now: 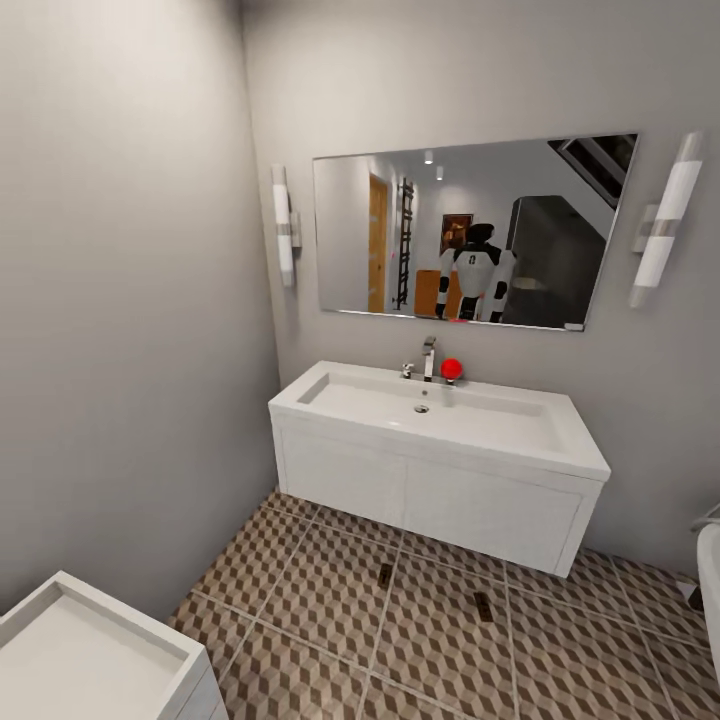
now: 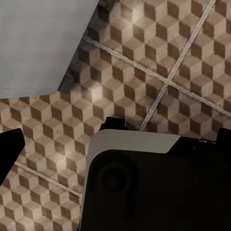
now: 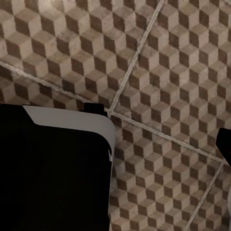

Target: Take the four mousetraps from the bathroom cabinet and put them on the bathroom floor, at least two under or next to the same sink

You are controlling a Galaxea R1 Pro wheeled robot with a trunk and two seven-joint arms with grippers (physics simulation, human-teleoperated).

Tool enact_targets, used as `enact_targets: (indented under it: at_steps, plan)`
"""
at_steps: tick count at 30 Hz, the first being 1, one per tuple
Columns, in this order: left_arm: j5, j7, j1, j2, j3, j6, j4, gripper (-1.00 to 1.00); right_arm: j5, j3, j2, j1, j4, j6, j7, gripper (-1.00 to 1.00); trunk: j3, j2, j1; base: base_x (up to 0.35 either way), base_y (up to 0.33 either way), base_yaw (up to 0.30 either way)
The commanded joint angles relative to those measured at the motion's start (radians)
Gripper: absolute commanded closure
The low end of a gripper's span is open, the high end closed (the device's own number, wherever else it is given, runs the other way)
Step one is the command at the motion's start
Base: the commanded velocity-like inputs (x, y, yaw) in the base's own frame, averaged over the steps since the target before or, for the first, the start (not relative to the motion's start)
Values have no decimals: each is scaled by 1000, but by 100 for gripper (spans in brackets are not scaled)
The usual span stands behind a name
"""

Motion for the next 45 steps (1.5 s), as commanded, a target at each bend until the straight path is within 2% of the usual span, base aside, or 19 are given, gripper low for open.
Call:
enact_targets:
  at_steps: [1, 12, 45]
  plan:
    - [7, 4, -1, 0, -8, -3, 1, -100, -2, 7, 1, -1, 3, -5, -4, -100, -1, -1, 0, 0, 0, 0]
    - [6, 4, -1, 0, -8, -3, 1, -100, -12, 4, -3, -1, 3, -5, -6, -100, -1, -1, 0, 0, 0, 108]
    - [6, 4, -1, 0, -9, -3, 1, -100, -17, 3, 4, -1, 4, -10, -4, -100, -1, -1, 0, 0, 0, 273]
